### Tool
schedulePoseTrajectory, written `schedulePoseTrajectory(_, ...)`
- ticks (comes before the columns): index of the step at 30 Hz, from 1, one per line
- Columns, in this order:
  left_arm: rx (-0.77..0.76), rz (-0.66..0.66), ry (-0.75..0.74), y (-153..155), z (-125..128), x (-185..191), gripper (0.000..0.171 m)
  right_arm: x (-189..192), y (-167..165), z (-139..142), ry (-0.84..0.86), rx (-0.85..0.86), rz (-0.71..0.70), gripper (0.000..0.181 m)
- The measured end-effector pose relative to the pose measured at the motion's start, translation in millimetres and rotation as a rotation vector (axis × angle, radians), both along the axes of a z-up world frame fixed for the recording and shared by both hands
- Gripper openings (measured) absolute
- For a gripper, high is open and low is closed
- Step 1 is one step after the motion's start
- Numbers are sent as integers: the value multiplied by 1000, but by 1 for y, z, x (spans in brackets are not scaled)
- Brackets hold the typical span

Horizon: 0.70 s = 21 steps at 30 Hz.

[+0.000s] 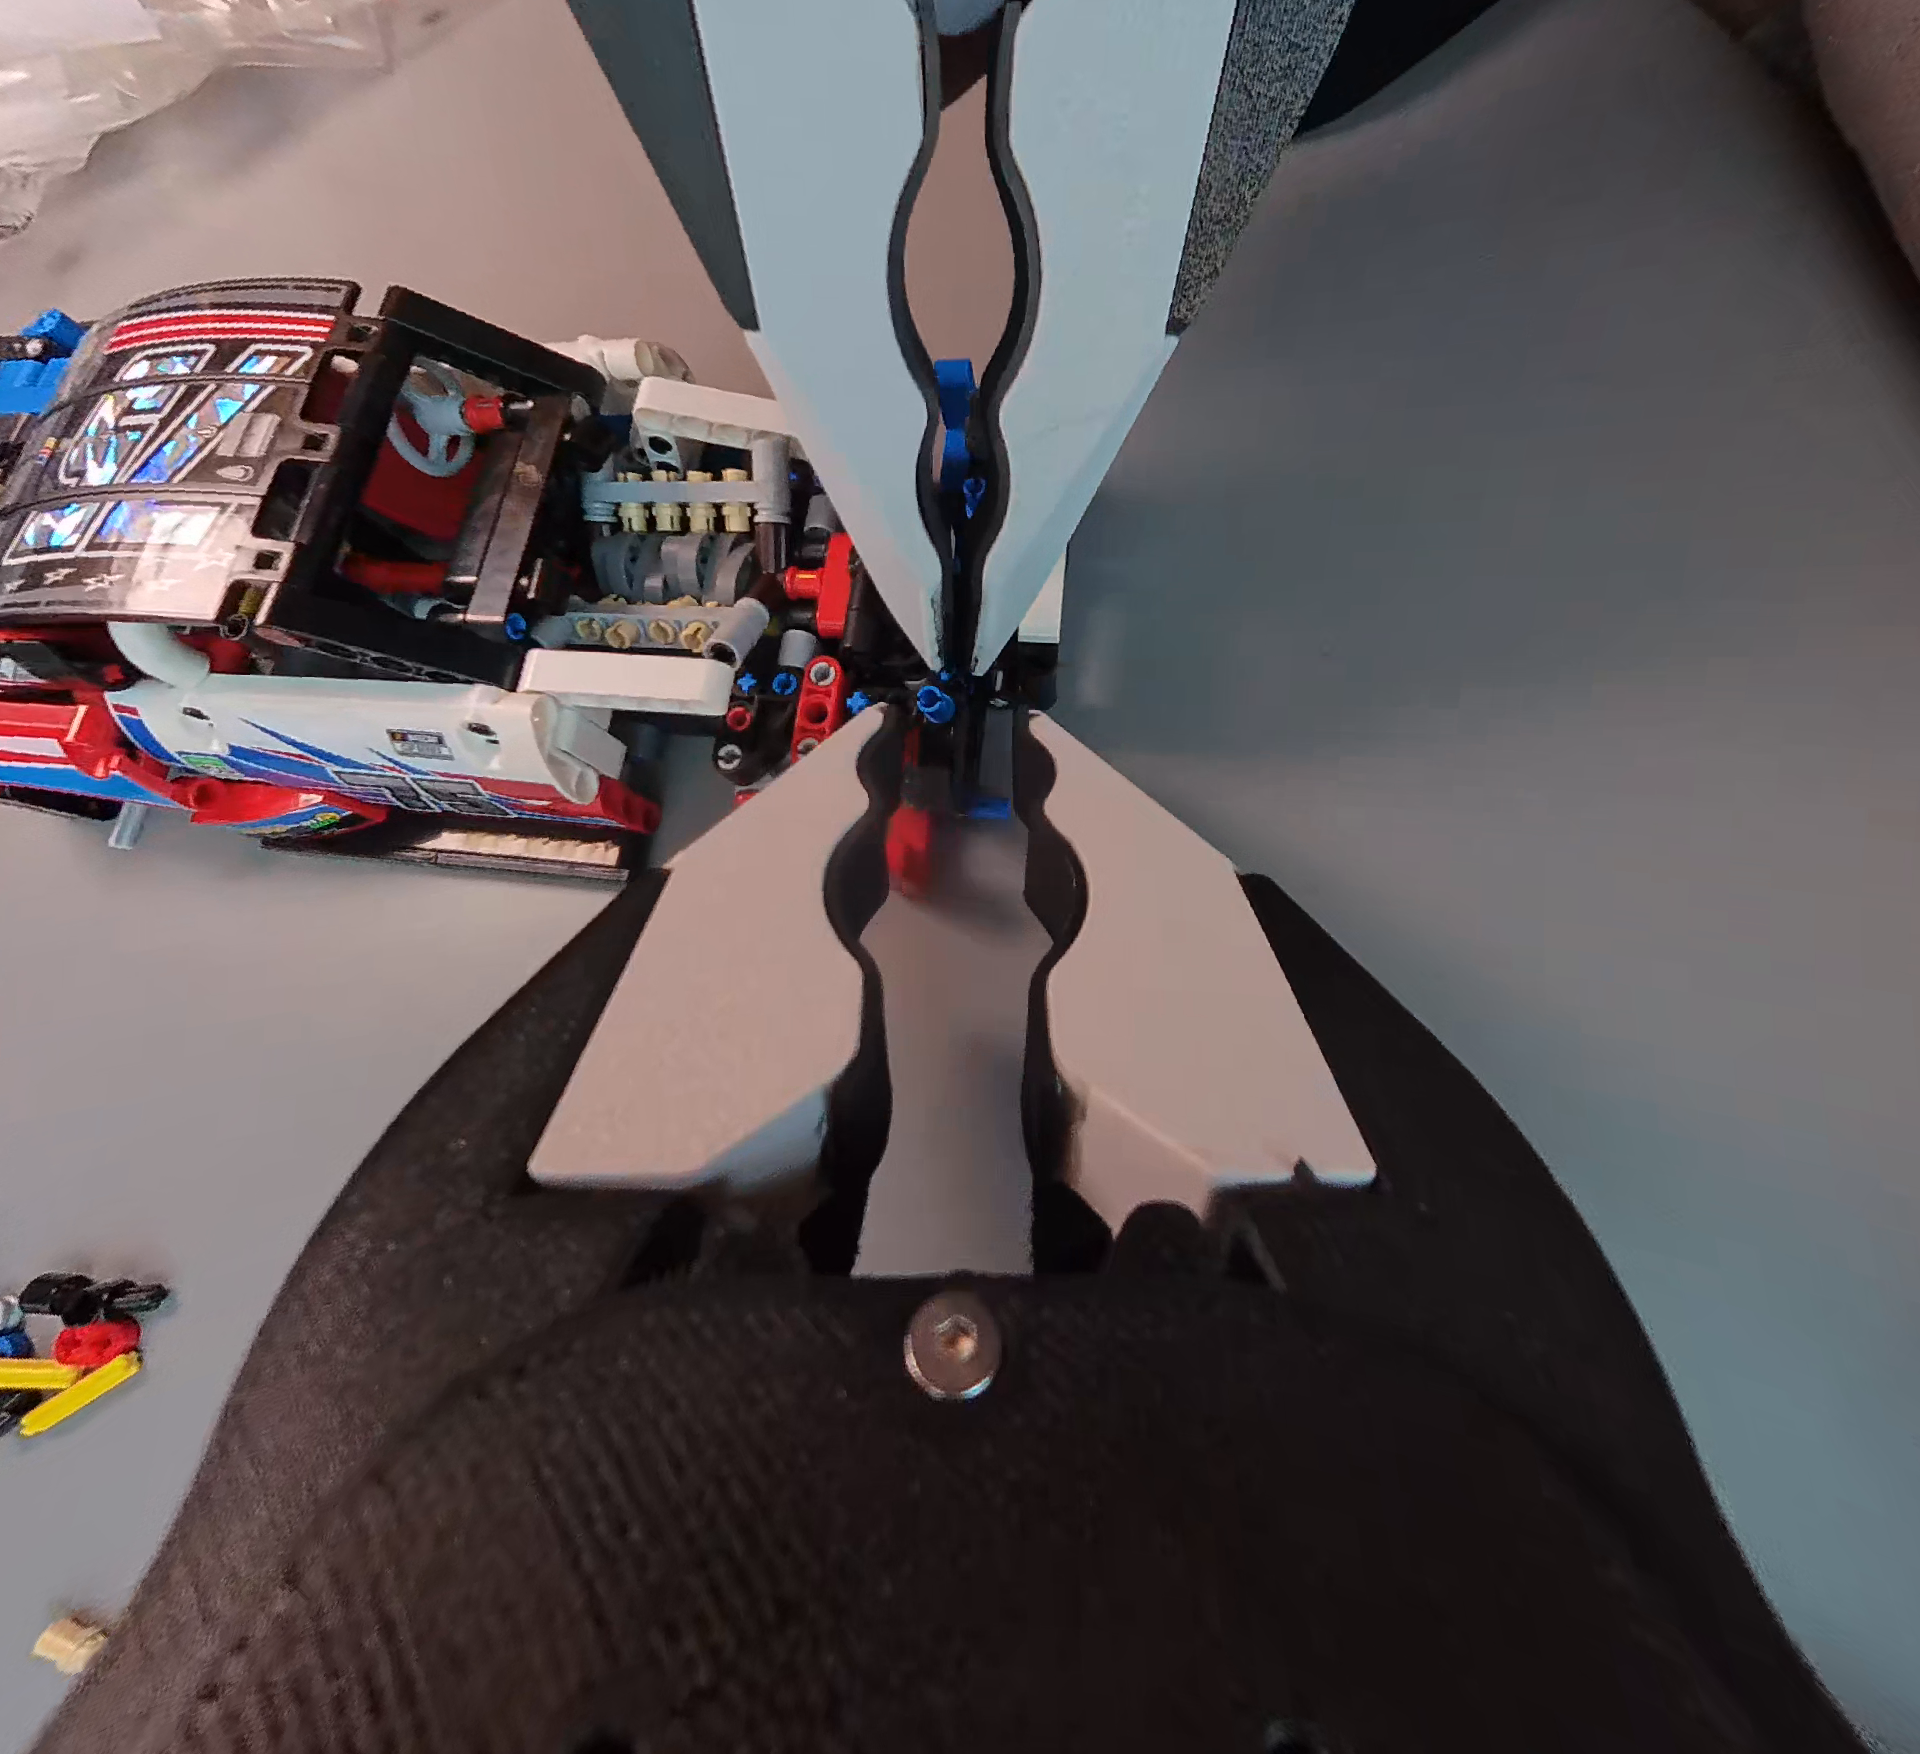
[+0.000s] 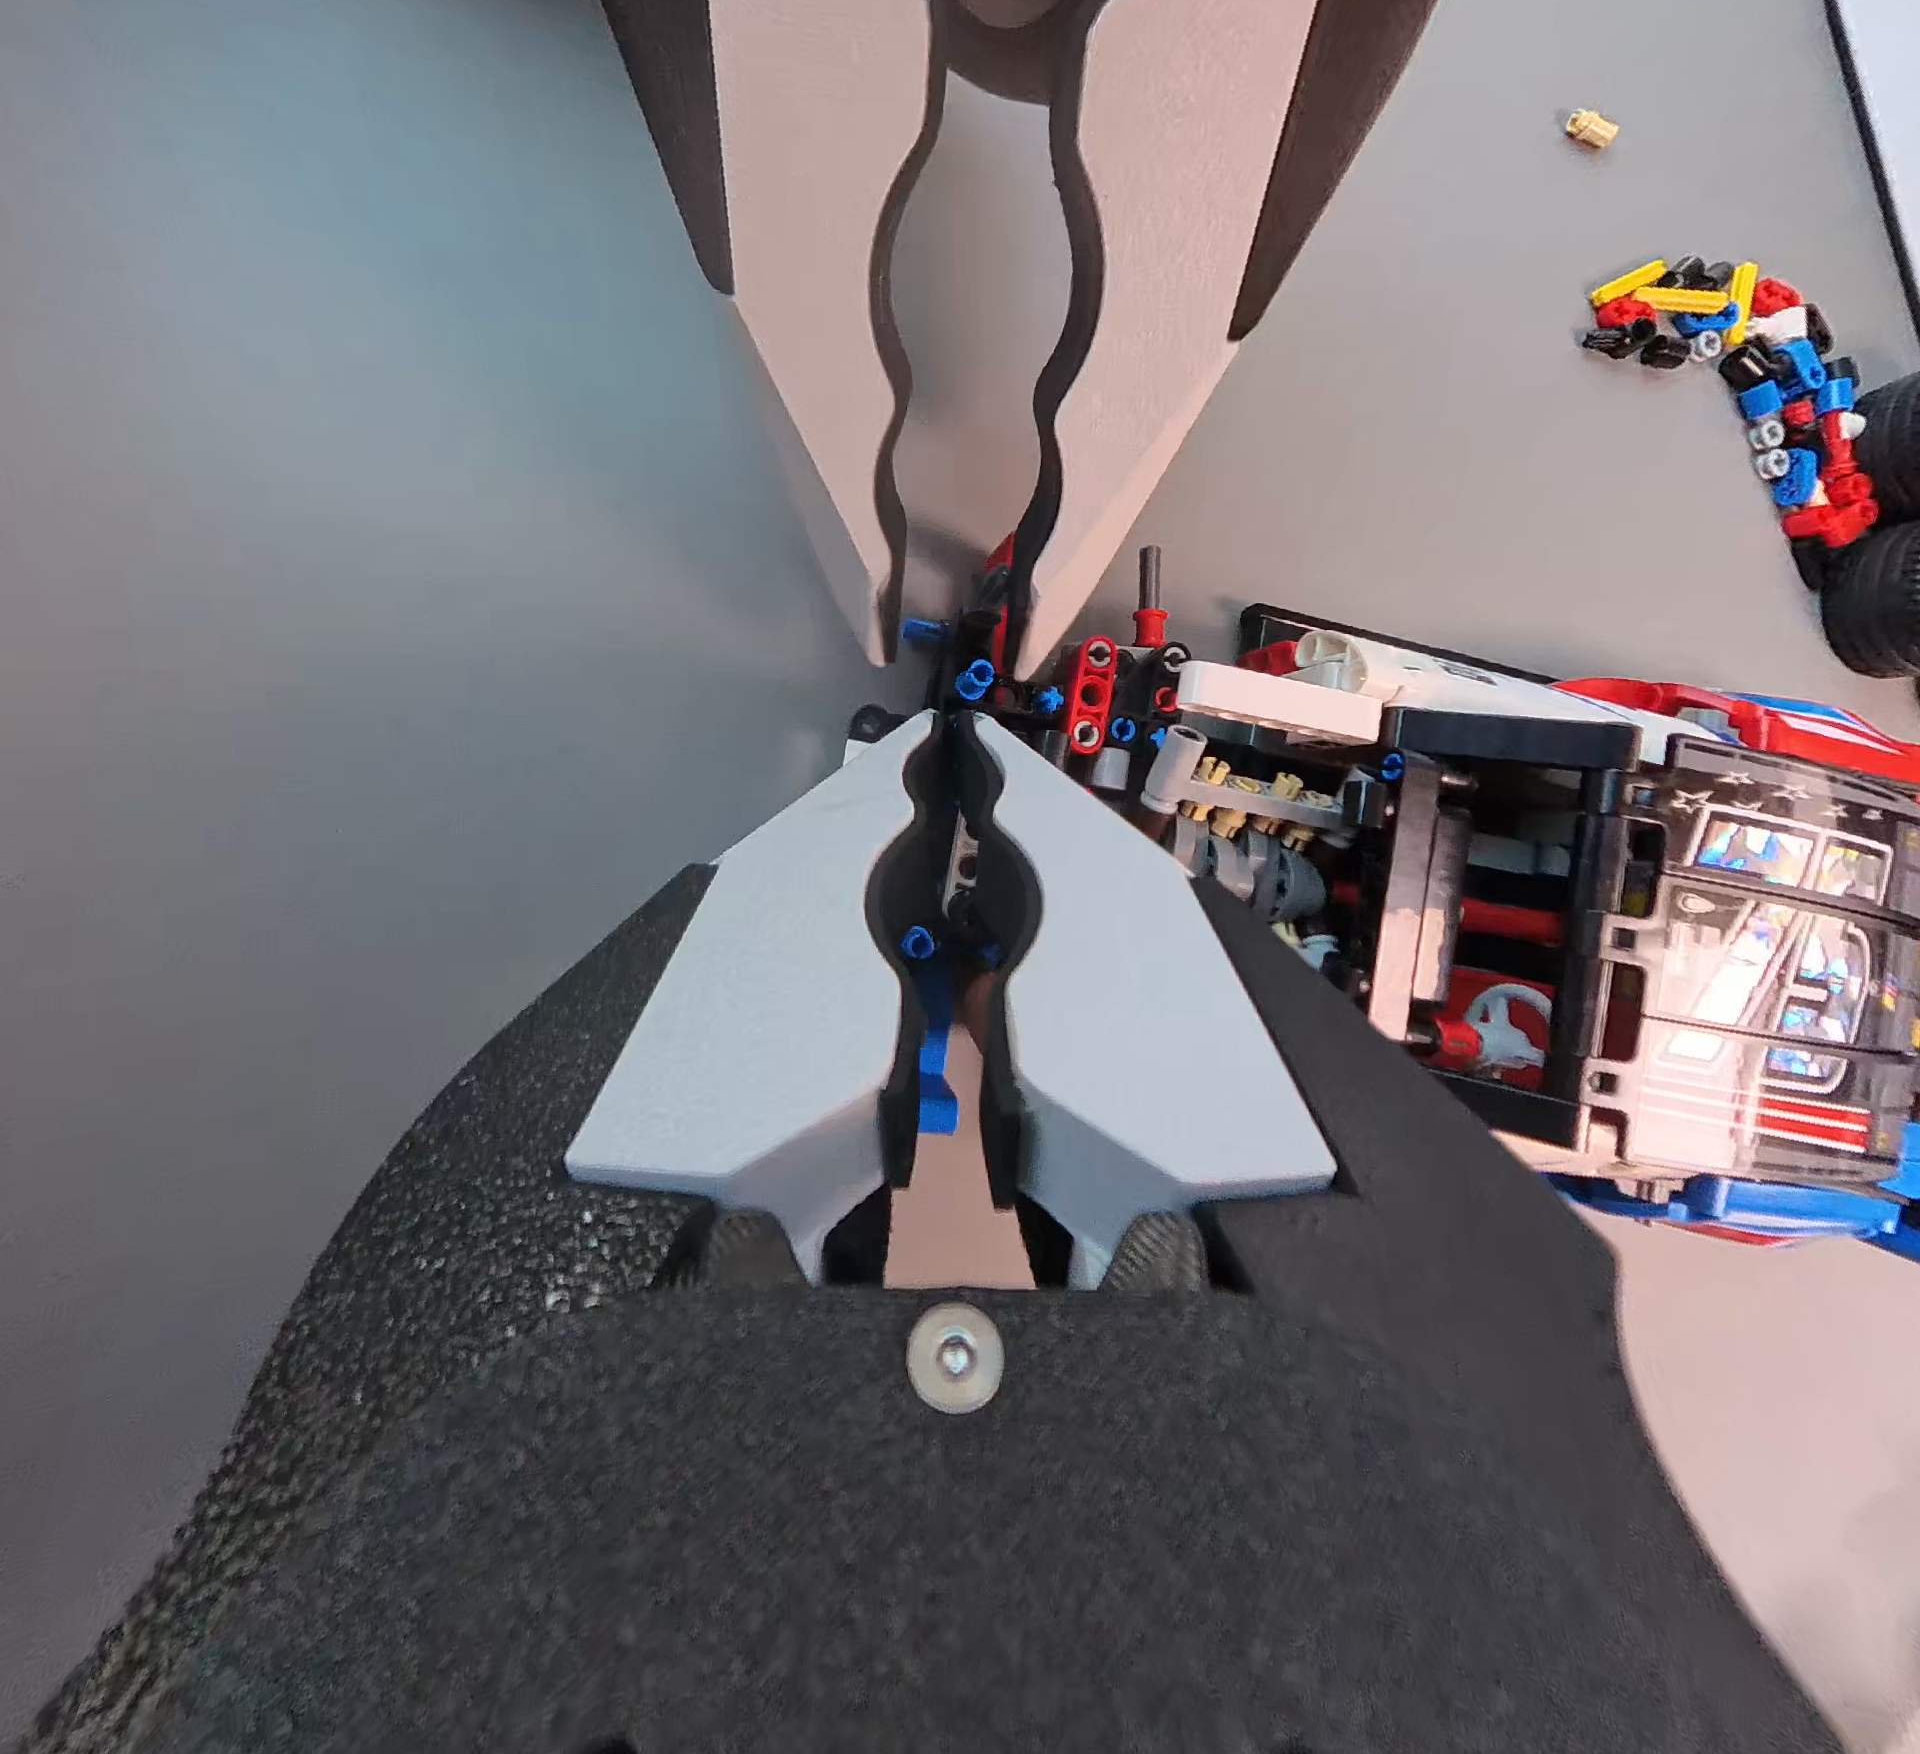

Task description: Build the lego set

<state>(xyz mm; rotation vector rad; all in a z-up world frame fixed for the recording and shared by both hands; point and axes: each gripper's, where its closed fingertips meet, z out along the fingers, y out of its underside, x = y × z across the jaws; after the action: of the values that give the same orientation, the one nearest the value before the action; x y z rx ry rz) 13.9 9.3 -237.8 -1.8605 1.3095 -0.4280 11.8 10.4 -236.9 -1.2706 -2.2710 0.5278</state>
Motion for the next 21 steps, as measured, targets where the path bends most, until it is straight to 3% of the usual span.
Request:
schedulePoseTrajectory(11,15,-4,46,-4,-1,-8,22,0,2,-3,7,113,-47,0)
schedulePoseTrajectory(14,40,18,65,3,-4,-10,10,0,2,-3,-8,133,-48,0)
schedulePoseTrajectory(21,24,13,30,4,-7,-7,9,1,2,-4,-41,186,-41,0)
